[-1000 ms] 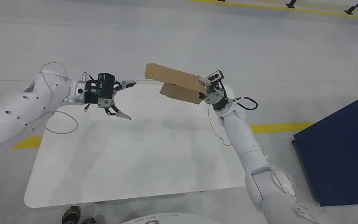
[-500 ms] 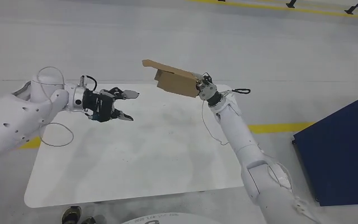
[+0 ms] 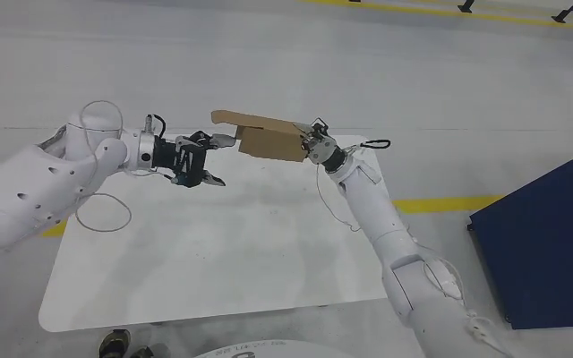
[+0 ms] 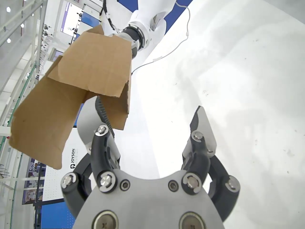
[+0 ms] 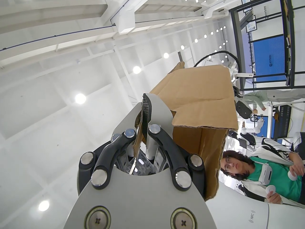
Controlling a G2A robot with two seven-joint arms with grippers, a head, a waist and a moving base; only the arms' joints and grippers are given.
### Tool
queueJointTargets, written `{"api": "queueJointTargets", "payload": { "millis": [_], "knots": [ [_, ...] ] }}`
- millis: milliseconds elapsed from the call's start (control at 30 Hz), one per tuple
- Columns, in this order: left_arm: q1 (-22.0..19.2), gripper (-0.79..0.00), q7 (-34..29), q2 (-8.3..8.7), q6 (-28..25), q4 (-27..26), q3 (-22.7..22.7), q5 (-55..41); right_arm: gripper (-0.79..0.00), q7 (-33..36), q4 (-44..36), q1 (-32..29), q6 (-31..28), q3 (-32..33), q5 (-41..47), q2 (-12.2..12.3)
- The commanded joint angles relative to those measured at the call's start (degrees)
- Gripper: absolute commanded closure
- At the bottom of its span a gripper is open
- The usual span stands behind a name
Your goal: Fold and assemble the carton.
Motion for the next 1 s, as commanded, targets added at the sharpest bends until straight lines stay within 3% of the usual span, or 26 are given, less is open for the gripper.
{"api": "queueJointTargets", "payload": {
  "millis": [0, 800, 967],
  "knots": [
    [0.05, -0.659, 0.14, -0.4, -0.17, 0.53, -0.22, -0.95, 0.0, 0.02, -0.04, -0.01, 0.08, 0.0, -0.2, -0.08],
    [-0.3, -0.514, -6.58, -4.65, -0.89, 1.9, 0.08, 0.57, 0.0, -1.95, 0.44, 0.09, 1.56, -1.21, -0.88, -1.72],
    [0.08, -0.413, -7.24, -5.22, -0.36, 2.15, -0.25, 0.69, 0.0, -1.7, 0.41, -0.02, 1.94, -1.16, -0.61, -1.98]
  ]
}}
